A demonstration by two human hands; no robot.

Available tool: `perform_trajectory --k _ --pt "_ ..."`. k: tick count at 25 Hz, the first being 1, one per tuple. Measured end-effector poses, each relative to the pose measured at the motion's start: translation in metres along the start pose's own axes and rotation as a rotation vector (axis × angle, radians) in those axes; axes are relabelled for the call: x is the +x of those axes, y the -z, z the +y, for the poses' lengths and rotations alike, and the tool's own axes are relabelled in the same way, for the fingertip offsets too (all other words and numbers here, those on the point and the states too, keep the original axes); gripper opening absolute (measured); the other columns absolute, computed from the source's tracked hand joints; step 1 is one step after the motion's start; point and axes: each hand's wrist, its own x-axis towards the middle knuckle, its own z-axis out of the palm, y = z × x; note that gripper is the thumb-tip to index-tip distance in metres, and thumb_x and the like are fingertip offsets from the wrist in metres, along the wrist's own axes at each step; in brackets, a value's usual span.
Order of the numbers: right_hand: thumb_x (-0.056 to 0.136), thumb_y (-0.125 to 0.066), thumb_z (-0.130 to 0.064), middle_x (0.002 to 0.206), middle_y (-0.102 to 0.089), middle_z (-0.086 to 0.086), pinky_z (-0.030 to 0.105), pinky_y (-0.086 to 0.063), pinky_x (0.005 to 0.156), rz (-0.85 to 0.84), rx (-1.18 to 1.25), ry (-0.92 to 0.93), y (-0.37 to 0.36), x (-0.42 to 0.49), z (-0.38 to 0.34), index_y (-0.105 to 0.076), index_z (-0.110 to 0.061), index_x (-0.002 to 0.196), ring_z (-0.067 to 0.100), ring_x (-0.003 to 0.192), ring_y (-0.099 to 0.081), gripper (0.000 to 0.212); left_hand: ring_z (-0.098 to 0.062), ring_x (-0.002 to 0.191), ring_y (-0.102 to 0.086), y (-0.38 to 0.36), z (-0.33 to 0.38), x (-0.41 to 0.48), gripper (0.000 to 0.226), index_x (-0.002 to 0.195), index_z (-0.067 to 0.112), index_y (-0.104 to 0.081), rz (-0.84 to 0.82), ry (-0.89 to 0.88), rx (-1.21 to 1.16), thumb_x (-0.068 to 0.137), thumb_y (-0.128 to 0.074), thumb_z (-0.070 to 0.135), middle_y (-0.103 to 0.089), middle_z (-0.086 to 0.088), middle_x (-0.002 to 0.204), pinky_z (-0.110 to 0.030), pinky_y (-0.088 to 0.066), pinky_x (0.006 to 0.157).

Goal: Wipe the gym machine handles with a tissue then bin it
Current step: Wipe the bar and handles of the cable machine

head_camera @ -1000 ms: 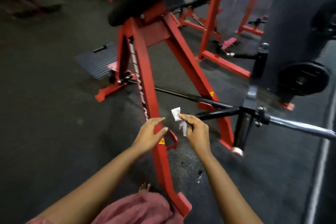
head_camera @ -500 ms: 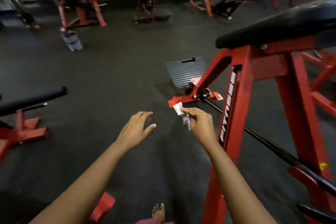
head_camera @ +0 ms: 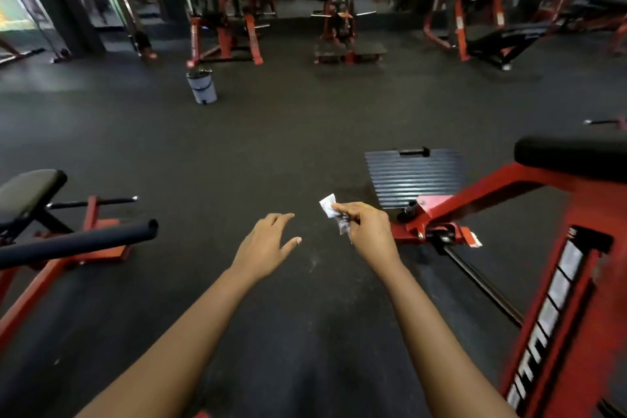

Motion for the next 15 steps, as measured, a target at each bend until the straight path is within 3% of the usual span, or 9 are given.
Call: perform_trajectory --k 4,11,15 --pt "0.076 -0.043 0.016 0.112 -0.066 0.006 0.019 -0.044 0.092 -0.107 -0.002 0.042 -0.034 0.067 0.0 -0.069 -0.01 0.106 0.017 0.105 -0.06 0.047 -0.021 0.129 -0.038 0.004 -0.037 0.037 0.057 0.142 0.019 -0.032 0.035 0.128 -0.052 0.092 -0.048 0.043 -0.039 -0.002 0.141 -0.034 -0.035 0.105" --pt "0.079 -0.054 0.006 0.107 -0.069 0.007 0.028 -0.048 0.088 -0.403 0.013 0.286 -0.107 0.204 -0.007 -0.07 -0.01 0.105 0.021 0.1 -0.063 0.034 -0.021 0.129 -0.039 0.016 -0.091 0.11 0.057 0.141 0.019 -0.035 0.176 0.402 -0.062 0.091 -0.051 0.041 -0.04 -0.002 0.139 -0.037 -0.038 0.104" --pt "0.082 -0.055 0.001 0.108 -0.069 0.006 0.019 -0.042 0.082 -0.611 0.049 0.468 -0.146 0.281 -0.03 -0.07 -0.011 0.105 0.02 0.099 -0.063 0.029 -0.022 0.128 -0.039 0.037 -0.119 0.131 0.056 0.14 0.018 -0.037 0.279 0.65 0.017 0.091 -0.052 0.04 -0.041 -0.003 0.14 -0.034 -0.035 0.105"
